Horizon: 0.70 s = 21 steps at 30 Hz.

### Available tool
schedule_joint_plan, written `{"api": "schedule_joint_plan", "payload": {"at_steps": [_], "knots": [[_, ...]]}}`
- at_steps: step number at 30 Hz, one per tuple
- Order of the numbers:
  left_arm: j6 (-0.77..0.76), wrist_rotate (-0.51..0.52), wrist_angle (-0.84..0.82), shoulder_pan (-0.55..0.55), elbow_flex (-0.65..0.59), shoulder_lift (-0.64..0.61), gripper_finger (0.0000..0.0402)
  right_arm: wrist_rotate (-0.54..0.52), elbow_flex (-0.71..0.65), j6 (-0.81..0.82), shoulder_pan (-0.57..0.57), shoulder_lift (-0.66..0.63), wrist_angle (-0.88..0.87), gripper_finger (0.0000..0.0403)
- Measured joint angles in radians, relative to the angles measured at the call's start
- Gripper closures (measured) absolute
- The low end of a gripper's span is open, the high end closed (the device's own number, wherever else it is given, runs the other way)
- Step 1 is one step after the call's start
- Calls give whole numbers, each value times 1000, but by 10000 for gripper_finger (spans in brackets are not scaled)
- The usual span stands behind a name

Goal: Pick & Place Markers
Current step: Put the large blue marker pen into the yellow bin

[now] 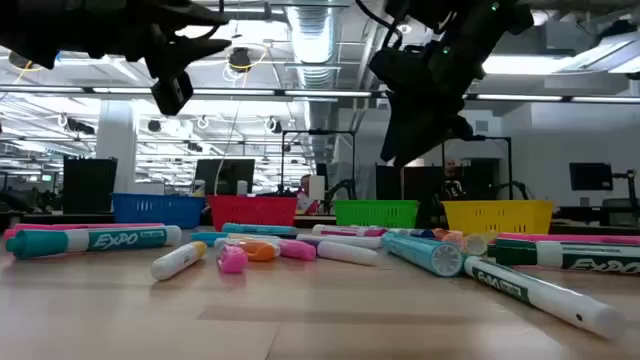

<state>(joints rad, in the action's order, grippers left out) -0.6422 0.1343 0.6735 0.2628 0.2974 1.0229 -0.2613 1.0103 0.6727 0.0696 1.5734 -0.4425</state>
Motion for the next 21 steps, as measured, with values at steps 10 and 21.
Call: {"api": "schedule_joint_plan", "payload": {"at_steps": [10,21], "knots": [[24,-1,0,13,0,1,305,-1,0,0,0,0,52,272],[24,-1,0,13,0,1,305,18,0,7,28,46,63,272]]}}
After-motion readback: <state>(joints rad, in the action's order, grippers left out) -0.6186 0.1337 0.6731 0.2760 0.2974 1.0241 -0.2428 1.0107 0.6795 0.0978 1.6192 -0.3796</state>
